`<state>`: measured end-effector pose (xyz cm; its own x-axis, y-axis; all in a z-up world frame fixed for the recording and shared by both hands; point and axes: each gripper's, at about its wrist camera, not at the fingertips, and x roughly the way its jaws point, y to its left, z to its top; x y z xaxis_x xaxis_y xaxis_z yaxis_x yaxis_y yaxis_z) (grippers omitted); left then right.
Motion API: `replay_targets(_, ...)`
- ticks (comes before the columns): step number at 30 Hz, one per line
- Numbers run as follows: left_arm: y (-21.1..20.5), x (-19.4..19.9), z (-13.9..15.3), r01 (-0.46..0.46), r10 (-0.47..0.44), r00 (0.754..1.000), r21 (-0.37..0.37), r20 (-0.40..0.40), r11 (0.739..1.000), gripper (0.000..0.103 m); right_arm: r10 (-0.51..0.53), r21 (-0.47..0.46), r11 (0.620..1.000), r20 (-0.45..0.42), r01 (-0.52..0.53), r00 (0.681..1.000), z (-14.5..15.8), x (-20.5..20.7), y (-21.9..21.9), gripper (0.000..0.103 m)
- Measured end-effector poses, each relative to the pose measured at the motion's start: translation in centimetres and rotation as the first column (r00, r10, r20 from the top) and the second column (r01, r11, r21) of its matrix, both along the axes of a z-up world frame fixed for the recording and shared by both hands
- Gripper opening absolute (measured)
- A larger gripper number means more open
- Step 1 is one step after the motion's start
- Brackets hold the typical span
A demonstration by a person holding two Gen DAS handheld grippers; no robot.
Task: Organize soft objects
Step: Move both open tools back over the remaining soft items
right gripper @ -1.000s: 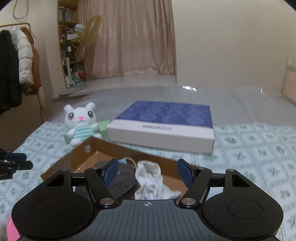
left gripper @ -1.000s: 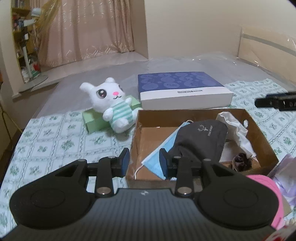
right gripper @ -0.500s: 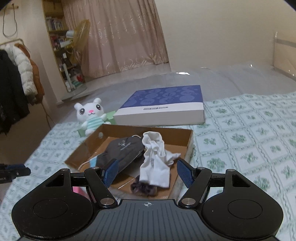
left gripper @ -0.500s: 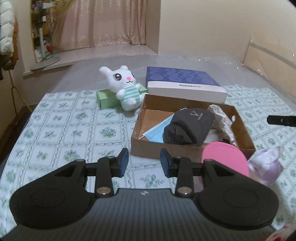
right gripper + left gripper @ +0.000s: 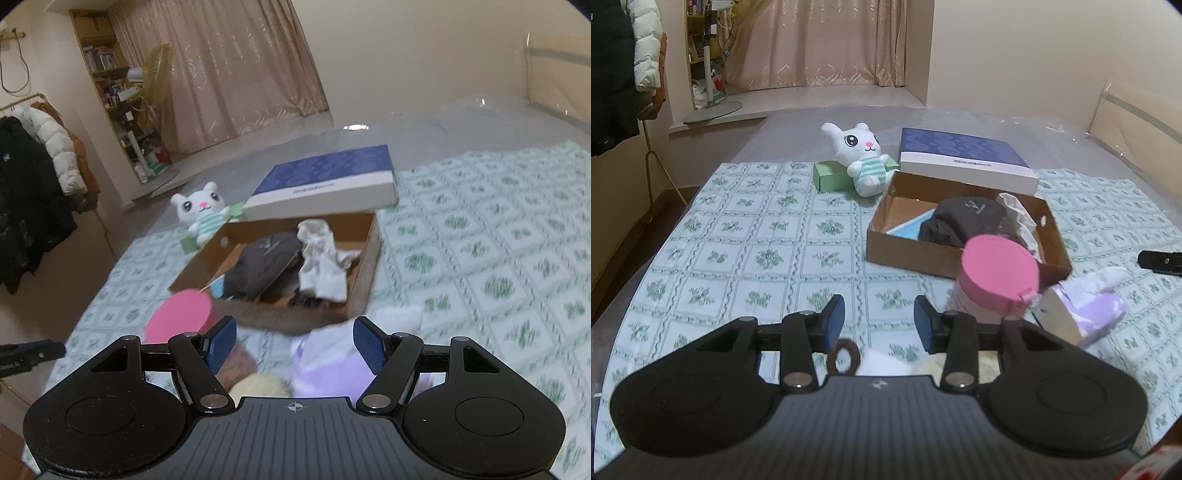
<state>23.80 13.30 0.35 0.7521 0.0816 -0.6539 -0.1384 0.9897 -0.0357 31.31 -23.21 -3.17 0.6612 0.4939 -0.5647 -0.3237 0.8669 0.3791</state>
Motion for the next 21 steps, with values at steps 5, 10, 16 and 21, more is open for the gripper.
replay_targets(5, -0.8, -3.1, 0.3, -0.011, 0.011, 1.000, -0.029, 0.001, 1.000, 0.039, 0.018, 0.019, 1.000, 0.001, -0.018, 1.000, 0.4, -3.1, 0.1, 0.070)
replay_targets(10, -1.1, -5.6, 0.2, -0.058, 0.058, 0.998, -0.057, -0.006, 0.997, 0.040, 0.047, 0.014, 0.999, -0.006, -0.047, 0.999, 0.2, -5.6, 0.6, 0.070)
replay_targets(16, -1.5, -8.1, -0.4, -0.095, 0.094, 0.995, -0.061, -0.028, 0.994, 0.040, 0.091, 0.005, 0.996, -0.033, -0.091, 0.995, -1.0, -8.4, 1.5, 0.070)
replay_targets(21, -1.8, -9.5, -1.2, -0.107, 0.104, 0.994, -0.072, -0.045, 0.992, 0.040, 0.115, 0.005, 0.993, -0.052, -0.115, 0.992, -1.7, -9.9, 2.0, 0.070)
